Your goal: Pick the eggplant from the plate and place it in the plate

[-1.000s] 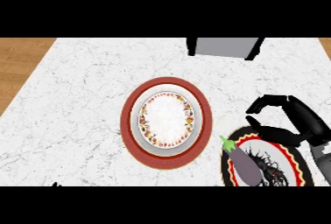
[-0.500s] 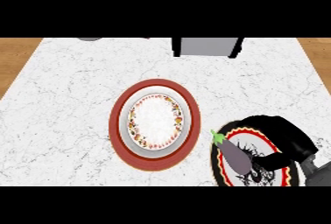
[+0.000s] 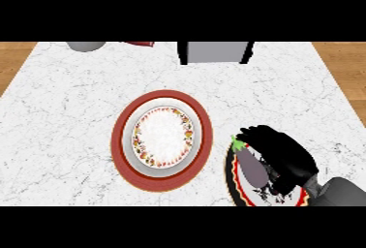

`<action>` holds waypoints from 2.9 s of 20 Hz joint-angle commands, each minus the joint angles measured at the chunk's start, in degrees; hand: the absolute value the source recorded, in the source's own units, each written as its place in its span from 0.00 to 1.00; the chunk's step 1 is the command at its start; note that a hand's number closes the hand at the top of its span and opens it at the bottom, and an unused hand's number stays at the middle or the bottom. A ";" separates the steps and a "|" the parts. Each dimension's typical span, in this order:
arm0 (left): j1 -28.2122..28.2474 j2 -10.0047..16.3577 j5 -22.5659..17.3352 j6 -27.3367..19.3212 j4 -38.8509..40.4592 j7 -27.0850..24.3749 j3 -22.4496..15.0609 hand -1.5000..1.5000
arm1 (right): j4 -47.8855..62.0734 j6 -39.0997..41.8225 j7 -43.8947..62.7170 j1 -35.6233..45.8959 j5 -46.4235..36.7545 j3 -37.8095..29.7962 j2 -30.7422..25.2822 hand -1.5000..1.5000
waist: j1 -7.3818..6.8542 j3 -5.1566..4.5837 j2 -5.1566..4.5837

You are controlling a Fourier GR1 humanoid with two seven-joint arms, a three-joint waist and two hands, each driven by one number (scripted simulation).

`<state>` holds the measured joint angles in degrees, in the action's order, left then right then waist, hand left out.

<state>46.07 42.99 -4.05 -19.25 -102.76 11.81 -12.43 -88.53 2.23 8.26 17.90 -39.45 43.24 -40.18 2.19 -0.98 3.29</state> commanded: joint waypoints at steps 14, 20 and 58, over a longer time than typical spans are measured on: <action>-12.82 -2.58 -4.43 2.70 -8.28 -8.70 5.05 0.50 | 9.13 20.19 25.85 5.43 -22.81 13.45 2.24 0.00 | 7.13 -0.99 1.10; -13.99 -3.31 -6.31 3.96 -7.99 -10.62 6.84 0.50 | 11.45 27.68 34.38 6.70 -26.98 15.99 7.02 0.00 | 7.31 -0.53 0.91; -61.39 -13.84 -11.79 12.68 10.23 -6.76 6.91 0.50 | 26.55 47.22 46.43 4.19 -58.88 4.99 34.09 1.00 | -2.38 0.99 -3.29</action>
<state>-14.83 29.63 -16.19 -7.48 -91.60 3.57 -5.75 -63.79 55.41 56.17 22.41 -96.33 45.20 -3.31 0.41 -0.38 0.61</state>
